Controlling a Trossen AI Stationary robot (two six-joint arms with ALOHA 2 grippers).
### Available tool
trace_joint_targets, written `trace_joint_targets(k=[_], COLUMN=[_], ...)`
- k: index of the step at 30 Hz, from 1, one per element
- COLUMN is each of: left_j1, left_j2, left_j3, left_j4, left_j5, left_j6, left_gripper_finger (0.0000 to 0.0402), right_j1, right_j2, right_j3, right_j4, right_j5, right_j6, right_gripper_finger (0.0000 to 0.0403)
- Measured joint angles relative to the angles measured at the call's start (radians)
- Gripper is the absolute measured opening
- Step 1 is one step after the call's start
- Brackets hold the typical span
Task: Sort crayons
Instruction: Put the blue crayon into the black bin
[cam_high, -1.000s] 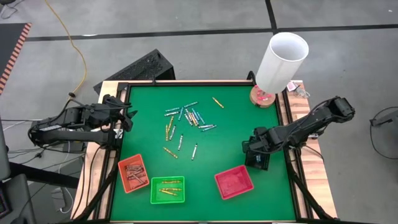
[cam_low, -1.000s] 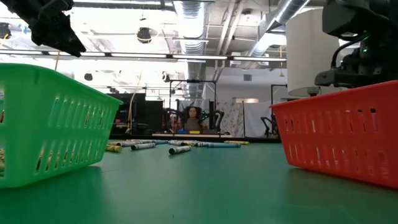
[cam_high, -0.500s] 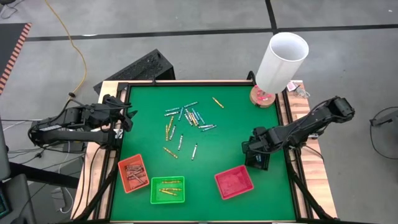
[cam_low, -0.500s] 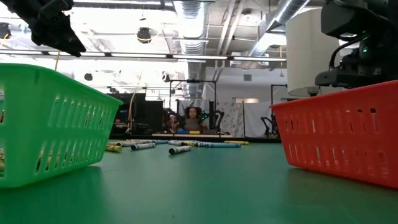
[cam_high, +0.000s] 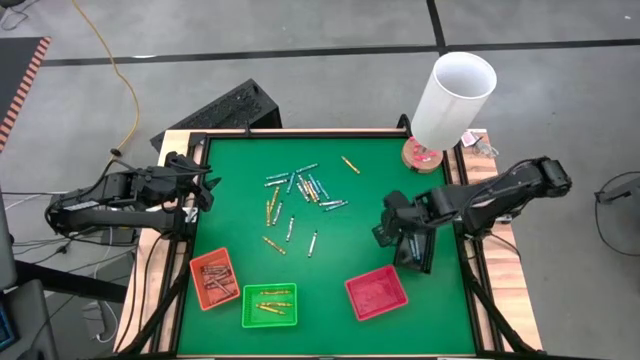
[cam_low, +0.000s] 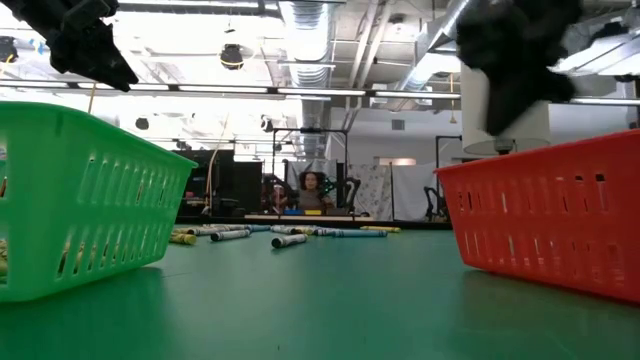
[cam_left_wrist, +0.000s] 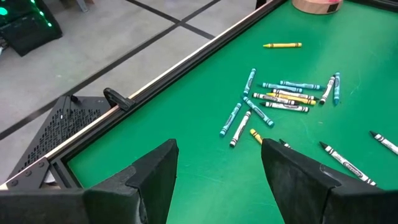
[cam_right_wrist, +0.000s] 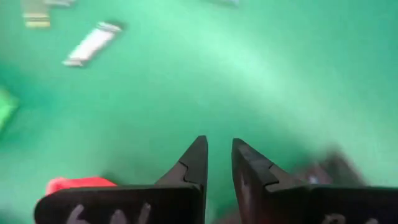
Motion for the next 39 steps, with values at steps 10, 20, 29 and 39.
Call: trace_joint_targets(k=[10,20,29,39], left_j1=[0.000,0.000,0.000,0.000], left_j2=[0.000,0.000,0.000,0.000], left_j3=[0.000,0.000,0.000,0.000], left_j4=[0.000,0.000,0.000,0.000], left_j5=[0.000,0.000,0.000,0.000], left_j6=[-0.001,-0.002,-0.002,-0.002], left_gripper_finger=[0.0223,0.0223,0.0223,0.0223], right_j1=[-0.155,-0.286,-0.317,-0.323], right_j2=[0.038,0.253,0.437,0.630], right_j3=[0.035,0.035,0.089,0.261], right_j4=[0.303,0.540,0.591,0.490], right_j5=[0.007,-0.053,-0.109,-0.169], right_j6=[-0.824,-1.207,-1.347,-1.459], right_gripper_finger=[0.0069,0.0069,0.0069,0.0069])
